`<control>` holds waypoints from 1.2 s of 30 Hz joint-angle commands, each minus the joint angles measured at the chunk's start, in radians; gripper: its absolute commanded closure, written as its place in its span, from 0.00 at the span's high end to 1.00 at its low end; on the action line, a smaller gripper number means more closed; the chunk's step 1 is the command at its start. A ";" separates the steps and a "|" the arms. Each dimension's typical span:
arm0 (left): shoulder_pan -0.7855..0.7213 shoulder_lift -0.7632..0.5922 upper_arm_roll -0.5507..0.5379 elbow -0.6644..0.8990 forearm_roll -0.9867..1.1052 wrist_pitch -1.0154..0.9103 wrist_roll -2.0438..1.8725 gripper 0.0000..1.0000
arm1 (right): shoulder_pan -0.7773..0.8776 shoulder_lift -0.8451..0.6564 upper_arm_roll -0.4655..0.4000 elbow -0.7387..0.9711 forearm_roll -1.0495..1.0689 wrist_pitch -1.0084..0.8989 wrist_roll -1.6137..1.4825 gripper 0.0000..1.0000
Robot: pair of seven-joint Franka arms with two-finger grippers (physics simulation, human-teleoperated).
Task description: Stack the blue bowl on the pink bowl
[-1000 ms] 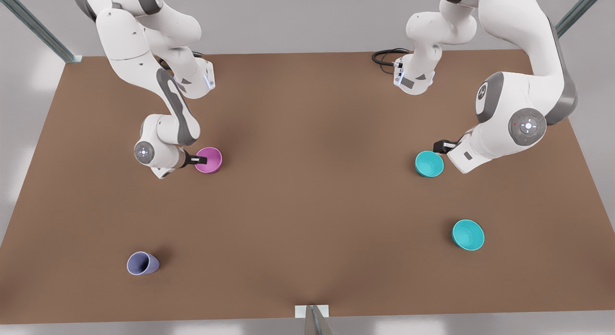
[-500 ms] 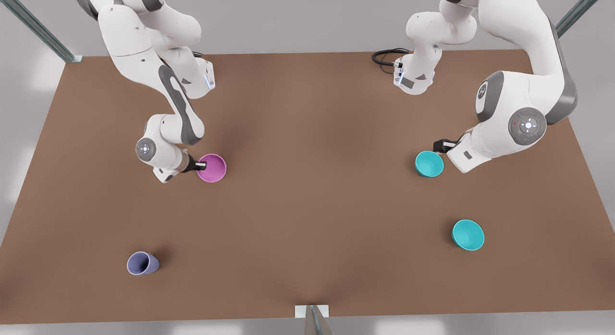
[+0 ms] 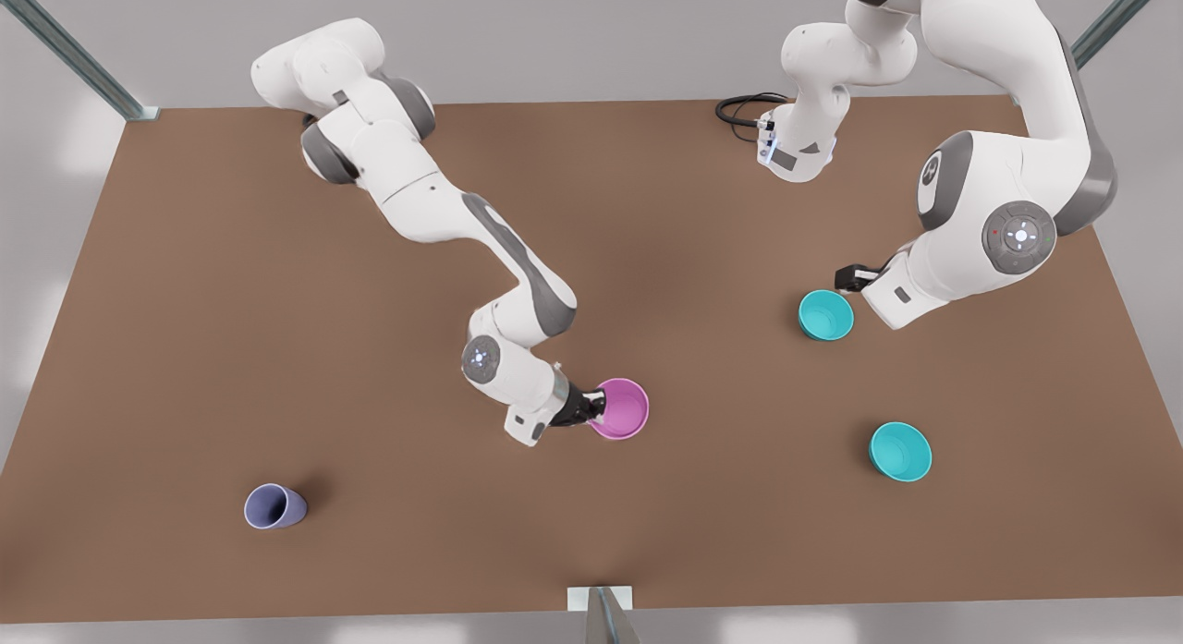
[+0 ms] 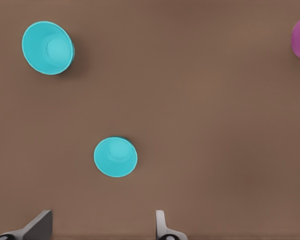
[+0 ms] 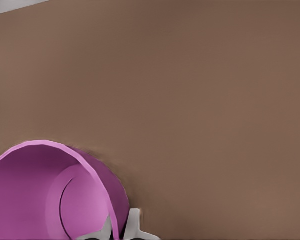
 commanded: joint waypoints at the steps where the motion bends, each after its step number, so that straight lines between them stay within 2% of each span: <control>1: 0.000 -0.001 0.000 0.000 0.000 -0.007 0.001 1.00 | 0.051 0.072 -0.001 0.054 -0.004 0.171 0.369 0.21; 7: 0.000 -0.001 0.000 0.000 0.000 -0.013 -0.001 1.00 | 0.111 0.158 0.002 0.091 -0.004 0.252 0.357 0.21; 8: -0.001 -0.001 0.000 0.000 0.000 -0.013 -0.001 1.00 | 0.111 0.158 0.004 0.091 -0.001 0.251 0.359 1.00; 12: -0.001 -0.001 0.000 0.000 0.000 -0.013 -0.001 1.00 | 0.107 0.132 0.013 0.091 0.011 0.235 0.368 1.00; 14: -0.001 -0.001 0.000 0.000 0.000 -0.013 -0.001 1.00 | 0.071 0.012 0.001 0.068 0.065 0.111 0.368 1.00; 16: 0.025 0.031 0.003 0.000 0.002 -0.011 -0.002 1.00 | -0.030 -0.164 -0.120 0.041 0.060 -0.370 0.317 1.00; 18: 0.147 0.088 0.003 -0.004 -0.012 0.072 -0.002 1.00 | -0.291 -0.197 -0.121 0.049 0.049 -0.849 0.058 1.00; 19: 0.182 0.117 0.003 -0.006 -0.012 0.108 0.001 1.00 | -0.355 -0.204 -0.137 0.051 -0.004 -0.956 0.037 1.00; 20: 0.241 0.148 0.001 -0.013 -0.013 0.165 0.028 1.00 | -0.451 -0.247 -0.142 0.058 -0.153 -1.117 -0.093 1.00; 21: 0.268 0.145 0.006 -0.123 -0.013 0.312 0.111 1.00 | -0.478 -0.304 -0.148 0.060 -0.287 -1.182 -0.108 1.00; 22: 0.276 0.137 0.063 -0.225 -0.045 0.441 0.244 1.00 | -0.487 -0.383 -0.148 0.060 -0.430 -1.252 -0.114 1.00; 23: 0.284 0.135 0.109 -0.361 -0.101 0.538 0.398 1.00 | -0.504 -0.528 -0.154 0.034 -0.455 -1.270 -0.114 1.00; 24: 0.285 0.134 0.126 -0.392 -0.110 0.539 0.475 1.00 | -0.541 -0.704 -0.142 -0.090 -0.454 -1.250 -0.109 1.00; 25: 0.287 0.134 0.139 -0.427 -0.110 0.565 0.505 1.00 | -0.547 -0.900 -0.141 -0.297 -0.455 -1.165 -0.102 1.00; 26: 0.278 0.134 0.139 -0.473 -0.112 0.599 0.505 1.00 | -0.547 -0.983 -0.141 -0.434 -0.454 -1.049 -0.101 1.00; 27: 0.272 0.142 0.139 -0.504 -0.121 0.631 0.505 1.00 | -0.545 -0.973 -0.147 -0.448 -0.455 -1.032 -0.101 1.00; 28: 0.252 0.142 0.139 -0.535 -0.151 0.648 0.505 1.00 | -0.541 -0.896 -0.147 -0.393 -0.454 -1.035 -0.105 1.00; 31: 0.218 0.138 0.138 -0.575 -0.161 0.648 0.590 1.00 | -0.532 -0.849 -0.142 -0.348 -0.463 -1.050 -0.101 1.00; 34: 0.198 0.138 0.138 -0.609 -0.161 0.645 0.594 1.00 | -0.502 -0.793 -0.141 -0.301 -0.497 -1.075 0.035 1.00; 36: 0.192 0.142 0.136 -0.615 -0.161 0.645 0.593 1.00 | -0.506 -0.764 -0.148 -0.284 -0.497 -1.069 -0.199 1.00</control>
